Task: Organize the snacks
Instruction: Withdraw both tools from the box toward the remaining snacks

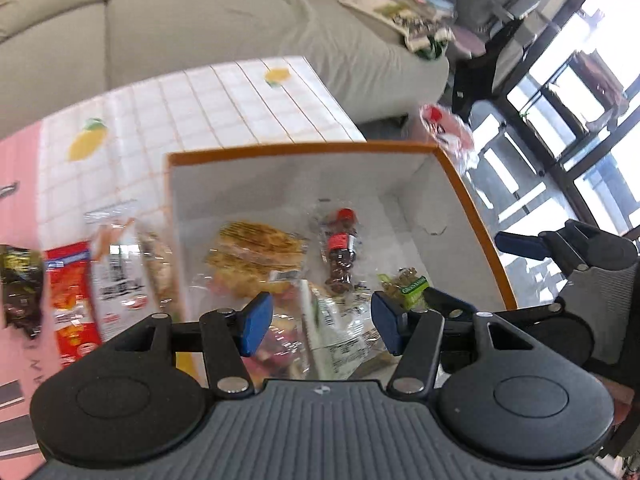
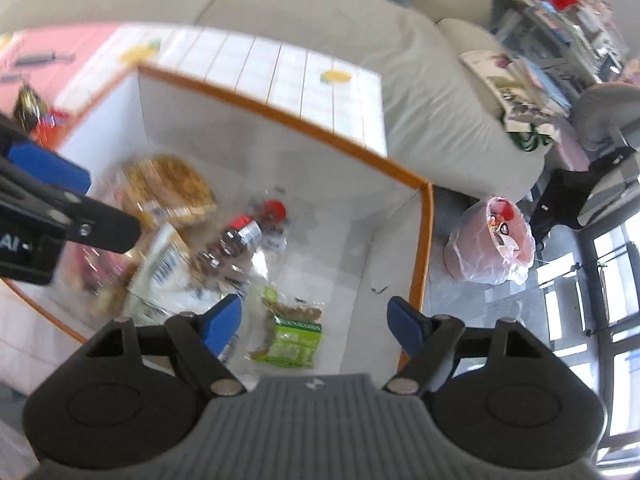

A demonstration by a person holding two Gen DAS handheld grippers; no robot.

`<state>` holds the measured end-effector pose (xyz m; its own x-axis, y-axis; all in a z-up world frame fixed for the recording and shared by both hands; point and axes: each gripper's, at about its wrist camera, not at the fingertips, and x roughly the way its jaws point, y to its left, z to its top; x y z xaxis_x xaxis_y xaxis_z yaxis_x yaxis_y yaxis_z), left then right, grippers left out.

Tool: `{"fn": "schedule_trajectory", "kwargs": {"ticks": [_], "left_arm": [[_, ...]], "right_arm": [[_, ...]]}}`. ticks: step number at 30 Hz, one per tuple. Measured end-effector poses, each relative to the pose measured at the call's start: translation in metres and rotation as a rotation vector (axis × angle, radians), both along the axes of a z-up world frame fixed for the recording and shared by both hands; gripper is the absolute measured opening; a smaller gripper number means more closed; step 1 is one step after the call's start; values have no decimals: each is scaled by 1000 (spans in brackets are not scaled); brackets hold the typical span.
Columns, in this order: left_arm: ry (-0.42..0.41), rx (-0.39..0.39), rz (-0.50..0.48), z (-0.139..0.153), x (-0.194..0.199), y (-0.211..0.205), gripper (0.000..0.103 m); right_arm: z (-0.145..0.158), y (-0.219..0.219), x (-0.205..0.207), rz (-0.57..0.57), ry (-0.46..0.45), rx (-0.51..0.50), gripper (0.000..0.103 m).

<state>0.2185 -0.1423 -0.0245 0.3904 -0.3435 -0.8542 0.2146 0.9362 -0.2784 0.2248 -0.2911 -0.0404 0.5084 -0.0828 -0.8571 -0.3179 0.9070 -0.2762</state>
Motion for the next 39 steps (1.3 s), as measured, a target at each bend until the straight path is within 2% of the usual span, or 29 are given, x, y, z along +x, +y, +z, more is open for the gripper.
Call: {"fn": "schedule_trajectory", "kwargs": {"ticks": [6,14,18,22,30,35,37,39], "left_arm": [[-96,23,48,24,-37,38,66],[-151,28,153,39,-81,93,66],[-168,50,204,38,-102,121,66],[-171,61,247,31,-119,144,66],[-181,74,295,5,-149,181,66],[-140,61,313,-19,-157,200,66],[-129,53,316,-26,-157,204,65],[-120,45,317,-32,-154,206,64]], "right_arm": [[29,20,-32,-48,-117,106,78],[49,71,-71,-39,-224,249,81],[47,98,-90,-27,-262,284,82],[40,127,-109,-14,-315,271,82],[15,163,-136,-33,-323,347,80],[-7,180,-147,-17,-316,340,59],[-15,184,-149,-7,-300,347,53],[-22,189,-149,10,-282,353,52]]}}
